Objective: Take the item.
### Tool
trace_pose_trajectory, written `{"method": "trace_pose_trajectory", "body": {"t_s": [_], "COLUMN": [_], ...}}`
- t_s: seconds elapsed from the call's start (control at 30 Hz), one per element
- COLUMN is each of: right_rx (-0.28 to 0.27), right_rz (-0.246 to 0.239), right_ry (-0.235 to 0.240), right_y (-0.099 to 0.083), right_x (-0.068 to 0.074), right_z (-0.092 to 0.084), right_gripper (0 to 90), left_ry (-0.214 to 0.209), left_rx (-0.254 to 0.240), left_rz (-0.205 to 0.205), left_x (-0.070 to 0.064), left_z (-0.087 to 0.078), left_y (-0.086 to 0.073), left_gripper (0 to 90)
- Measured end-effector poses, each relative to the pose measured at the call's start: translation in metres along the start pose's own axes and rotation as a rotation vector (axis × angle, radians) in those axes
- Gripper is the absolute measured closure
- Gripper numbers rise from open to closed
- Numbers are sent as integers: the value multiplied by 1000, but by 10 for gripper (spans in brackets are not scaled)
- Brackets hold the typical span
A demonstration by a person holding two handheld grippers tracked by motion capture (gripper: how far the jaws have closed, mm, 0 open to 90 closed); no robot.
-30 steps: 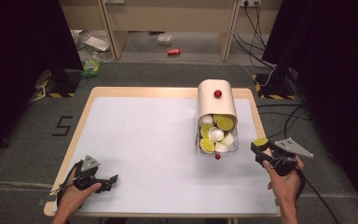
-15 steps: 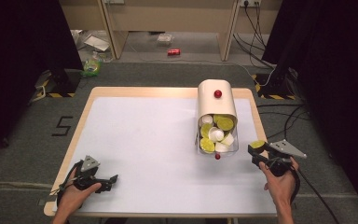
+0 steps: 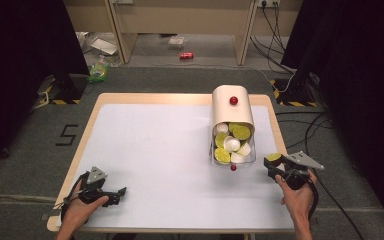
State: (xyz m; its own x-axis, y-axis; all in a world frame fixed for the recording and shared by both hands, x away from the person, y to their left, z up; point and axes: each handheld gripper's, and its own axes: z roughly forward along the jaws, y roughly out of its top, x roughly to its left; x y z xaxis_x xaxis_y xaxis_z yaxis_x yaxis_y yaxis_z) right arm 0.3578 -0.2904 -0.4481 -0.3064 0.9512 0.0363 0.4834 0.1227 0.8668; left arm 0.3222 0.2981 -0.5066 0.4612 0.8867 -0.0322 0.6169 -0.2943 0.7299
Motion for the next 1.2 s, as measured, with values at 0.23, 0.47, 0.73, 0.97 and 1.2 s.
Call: {"method": "trace_pose_trajectory", "body": {"t_s": [0.23,0.47,0.73,0.97,1.2], "right_rx": [23,48,67,82,107], "right_rz": [-2,-8,-12,-2,2], "right_ry": [8,10,12,18,23], "right_y": [-4,-10,-13,-16,-20], "right_x": [3,4,7,7,5], "right_z": [6,14,20,23,26], "right_gripper": [411,410,410,410,409], "left_ry": [0,0,1,1,0], "left_rx": [0,0,0,0,0], "left_rz": [0,0,0,0,0], "left_x": [0,0,0,0,0], "left_z": [0,0,0,0,0], "left_y": [0,0,0,0,0], "left_gripper": [0,0,0,0,0]}}
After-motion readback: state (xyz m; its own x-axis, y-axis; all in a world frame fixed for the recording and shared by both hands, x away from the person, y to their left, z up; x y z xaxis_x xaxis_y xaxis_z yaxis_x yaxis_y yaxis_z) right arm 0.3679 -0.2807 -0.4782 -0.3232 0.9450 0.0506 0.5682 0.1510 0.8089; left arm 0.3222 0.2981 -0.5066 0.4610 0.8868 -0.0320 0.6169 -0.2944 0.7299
